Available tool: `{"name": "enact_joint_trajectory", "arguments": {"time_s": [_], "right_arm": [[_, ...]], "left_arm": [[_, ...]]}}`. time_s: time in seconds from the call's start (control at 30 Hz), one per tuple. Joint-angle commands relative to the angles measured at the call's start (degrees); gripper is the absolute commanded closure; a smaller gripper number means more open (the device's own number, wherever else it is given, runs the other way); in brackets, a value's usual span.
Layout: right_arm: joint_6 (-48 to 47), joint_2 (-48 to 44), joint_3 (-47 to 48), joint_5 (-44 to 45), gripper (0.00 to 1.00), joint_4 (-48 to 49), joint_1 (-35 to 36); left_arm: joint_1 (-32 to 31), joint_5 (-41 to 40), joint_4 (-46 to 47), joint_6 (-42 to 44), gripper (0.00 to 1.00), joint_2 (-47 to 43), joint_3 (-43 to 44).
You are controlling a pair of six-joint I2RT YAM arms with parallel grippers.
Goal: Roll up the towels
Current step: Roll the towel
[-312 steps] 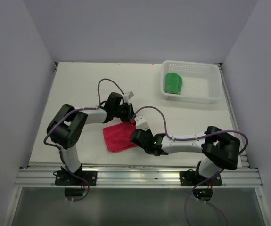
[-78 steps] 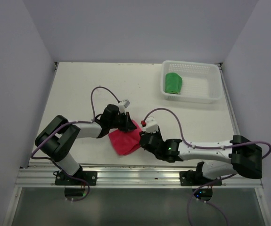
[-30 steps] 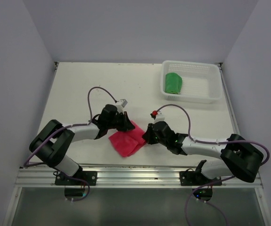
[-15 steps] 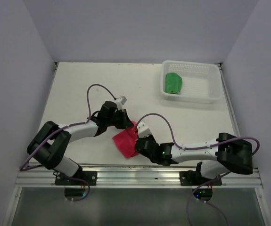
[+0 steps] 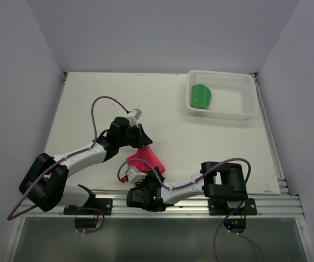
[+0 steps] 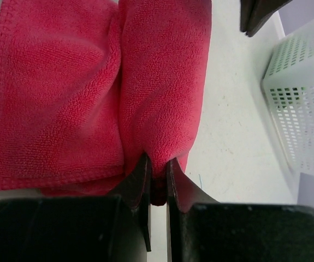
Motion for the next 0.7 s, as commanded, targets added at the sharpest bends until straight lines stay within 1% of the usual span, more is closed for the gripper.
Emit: {"name": "enact_joint_trajectory", "arguments": {"time_s": [0.0,0.1,0.23,0.43,0.57,0.6,0.67], "right_arm": [[-0.04,1.66,2.79,2.34,1.0,-3.87,0.27],[0.05,1.92,3.15,1.73,1.0,-4.21,0.27],[-0.04,1.57,3.15,0.06,1.0,-3.52,0.27],[1.36,0.43,3.24,-2.84,1.0,-2.55,-0.17],[5.13,-3.25,0.96,-6.09,0.91,-0.88,-1.31],[6.01,-4.31,0.52,-6.97,0.86,-0.96,-2.01],[7.6,-7.2,-0.97,-8.82,0.82,-0.09,-2.72]], "left_arm": [[0.26,0.04,0.56,0.85,1.0,-1.16,-2.75],[-0.09,0.39,1.53,-0.12,1.0,-2.12,-5.91],[-0.62,0.39,1.36,-0.56,1.0,-3.7,-7.68],[-0.8,-1.98,0.83,-1.0,1.0,-3.98,-10.23],[-0.89,-4.26,-0.31,-0.65,1.0,-2.83,-10.4],[-0.97,-5.49,-0.57,-0.47,1.0,-2.66,-10.4],[-0.97,-6.55,-1.1,-0.29,1.0,-2.48,-10.67]]}}
